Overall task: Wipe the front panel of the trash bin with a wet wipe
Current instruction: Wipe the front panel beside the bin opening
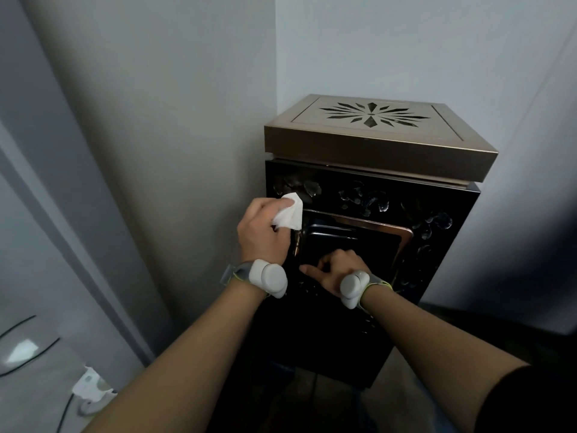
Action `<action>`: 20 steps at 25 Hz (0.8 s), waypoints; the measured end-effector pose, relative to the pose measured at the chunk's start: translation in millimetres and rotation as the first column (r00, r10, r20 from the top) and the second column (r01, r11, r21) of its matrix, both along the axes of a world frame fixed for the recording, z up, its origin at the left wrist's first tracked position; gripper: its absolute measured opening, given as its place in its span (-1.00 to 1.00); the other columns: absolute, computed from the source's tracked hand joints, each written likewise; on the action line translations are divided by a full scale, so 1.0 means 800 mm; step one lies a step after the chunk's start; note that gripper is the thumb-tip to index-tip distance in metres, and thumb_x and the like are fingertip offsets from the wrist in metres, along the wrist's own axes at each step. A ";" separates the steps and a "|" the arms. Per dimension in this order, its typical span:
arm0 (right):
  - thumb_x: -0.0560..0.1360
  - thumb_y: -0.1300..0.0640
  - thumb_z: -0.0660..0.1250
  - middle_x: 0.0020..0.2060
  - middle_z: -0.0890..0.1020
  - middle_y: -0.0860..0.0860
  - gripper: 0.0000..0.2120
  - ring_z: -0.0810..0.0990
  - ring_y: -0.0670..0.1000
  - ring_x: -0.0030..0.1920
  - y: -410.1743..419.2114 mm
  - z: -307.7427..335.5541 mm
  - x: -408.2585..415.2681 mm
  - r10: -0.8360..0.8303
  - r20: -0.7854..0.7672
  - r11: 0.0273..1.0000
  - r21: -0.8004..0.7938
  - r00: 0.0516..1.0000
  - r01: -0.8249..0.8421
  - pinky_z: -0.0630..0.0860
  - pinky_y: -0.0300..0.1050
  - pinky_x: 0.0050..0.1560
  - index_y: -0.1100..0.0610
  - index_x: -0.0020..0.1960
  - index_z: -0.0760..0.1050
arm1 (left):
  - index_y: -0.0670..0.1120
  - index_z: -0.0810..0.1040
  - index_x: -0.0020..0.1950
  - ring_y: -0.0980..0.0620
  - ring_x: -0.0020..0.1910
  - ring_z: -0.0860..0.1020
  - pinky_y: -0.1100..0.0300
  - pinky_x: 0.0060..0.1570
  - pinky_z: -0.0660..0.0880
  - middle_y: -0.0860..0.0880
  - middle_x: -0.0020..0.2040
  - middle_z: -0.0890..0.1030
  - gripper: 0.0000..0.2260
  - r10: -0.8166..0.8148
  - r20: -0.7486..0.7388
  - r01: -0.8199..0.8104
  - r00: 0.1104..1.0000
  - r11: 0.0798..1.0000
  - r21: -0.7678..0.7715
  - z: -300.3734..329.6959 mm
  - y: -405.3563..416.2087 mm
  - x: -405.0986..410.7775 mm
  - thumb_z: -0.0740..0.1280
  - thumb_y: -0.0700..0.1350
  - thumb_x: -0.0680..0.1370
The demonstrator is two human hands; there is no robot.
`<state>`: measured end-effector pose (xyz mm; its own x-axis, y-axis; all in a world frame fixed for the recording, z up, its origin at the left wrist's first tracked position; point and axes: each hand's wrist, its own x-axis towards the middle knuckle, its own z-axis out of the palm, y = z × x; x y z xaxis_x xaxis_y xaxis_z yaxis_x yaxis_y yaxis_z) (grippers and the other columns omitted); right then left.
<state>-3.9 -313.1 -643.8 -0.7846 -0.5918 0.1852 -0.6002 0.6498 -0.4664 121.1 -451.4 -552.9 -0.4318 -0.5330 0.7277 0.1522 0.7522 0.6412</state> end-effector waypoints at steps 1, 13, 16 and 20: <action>0.20 -0.69 0.11 -0.53 0.55 -0.27 -0.47 0.54 -0.18 -0.42 0.000 -0.001 -0.001 -0.004 -0.007 1.000 0.004 1.000 0.004 0.35 -0.29 -0.46 -0.30 -0.30 0.56 | 0.00 0.70 0.01 0.21 -0.13 0.52 0.58 -0.14 0.35 0.06 -0.03 0.60 -0.71 -0.006 -0.004 0.006 1.000 1.000 0.009 0.000 0.004 0.000 0.43 -0.26 0.35; 0.20 -0.69 0.10 -0.54 0.55 -0.23 -0.47 0.53 -0.21 -0.43 -0.002 -0.002 -0.001 -0.019 -0.032 1.000 0.007 0.999 0.019 0.32 -0.29 -0.47 -0.30 -0.30 0.55 | -0.04 0.72 -0.06 0.28 -0.12 0.51 0.59 -0.09 0.38 0.06 -0.08 0.63 -0.88 -0.003 -0.071 0.000 0.998 0.999 -0.052 0.000 0.011 -0.012 0.49 -0.23 0.46; 0.21 -0.68 0.11 -0.53 0.56 -0.26 -0.47 0.53 -0.19 -0.45 -0.001 -0.001 -0.001 -0.016 -0.022 1.000 0.012 1.000 0.016 0.33 -0.27 -0.48 -0.29 -0.30 0.55 | -0.06 0.72 -0.06 0.30 -0.12 0.49 0.58 -0.12 0.38 0.06 -0.09 0.62 -0.87 -0.034 -0.069 0.028 0.997 0.996 -0.089 0.003 0.018 -0.016 0.48 -0.27 0.46; 0.22 -0.67 0.14 -0.54 0.56 -0.21 -0.50 0.54 -0.17 -0.45 0.000 0.001 0.003 -0.017 -0.014 0.999 0.030 1.000 0.018 0.34 -0.25 -0.46 -0.29 -0.28 0.55 | -0.09 0.72 -0.07 0.23 -0.13 0.52 0.55 -0.12 0.40 0.04 -0.10 0.61 -0.88 -0.058 -0.084 0.047 0.995 0.990 -0.132 0.009 0.028 -0.019 0.48 -0.28 0.46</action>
